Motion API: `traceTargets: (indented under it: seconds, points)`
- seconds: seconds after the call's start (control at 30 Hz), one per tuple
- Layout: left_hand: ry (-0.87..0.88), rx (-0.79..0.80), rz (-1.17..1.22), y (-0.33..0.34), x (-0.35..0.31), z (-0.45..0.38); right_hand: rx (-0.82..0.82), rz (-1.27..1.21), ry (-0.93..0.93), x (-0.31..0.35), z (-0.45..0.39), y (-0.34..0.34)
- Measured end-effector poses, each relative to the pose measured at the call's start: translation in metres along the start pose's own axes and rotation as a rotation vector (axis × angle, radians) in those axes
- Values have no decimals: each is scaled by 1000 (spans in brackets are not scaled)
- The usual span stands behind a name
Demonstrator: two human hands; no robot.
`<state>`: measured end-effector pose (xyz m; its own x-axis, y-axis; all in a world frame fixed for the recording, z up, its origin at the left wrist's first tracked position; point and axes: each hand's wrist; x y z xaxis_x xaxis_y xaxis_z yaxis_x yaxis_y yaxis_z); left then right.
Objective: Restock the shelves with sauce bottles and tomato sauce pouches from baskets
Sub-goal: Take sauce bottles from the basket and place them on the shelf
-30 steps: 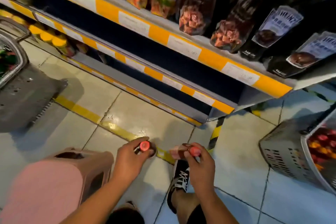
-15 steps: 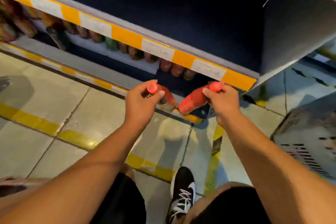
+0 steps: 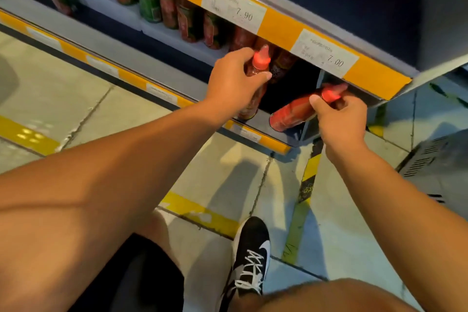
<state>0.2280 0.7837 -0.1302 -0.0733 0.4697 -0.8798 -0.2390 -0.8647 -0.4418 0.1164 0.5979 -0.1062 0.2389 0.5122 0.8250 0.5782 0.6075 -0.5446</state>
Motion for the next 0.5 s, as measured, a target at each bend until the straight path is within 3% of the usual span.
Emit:
traceTargets:
  seconds: [0.23, 0.37, 0.5]
  points:
    - [69, 96, -392, 24, -5, -6, 60, 96, 23, -6, -21, 19]
    - [-27, 112, -320, 35, 16, -3, 81, 130, 75, -23, -20, 25]
    - [-49, 97, -342, 45, 18, -10, 57, 12, 153, -51, -30, 33]
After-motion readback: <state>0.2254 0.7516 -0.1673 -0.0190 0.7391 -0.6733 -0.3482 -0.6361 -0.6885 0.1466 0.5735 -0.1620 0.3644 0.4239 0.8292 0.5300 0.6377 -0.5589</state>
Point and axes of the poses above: each hand's wrist, its own z-axis away from the middle knuckle, its own y-axis out of the palm, x = y × z, and after that the axes turned 15 degrees about -y, right-handed
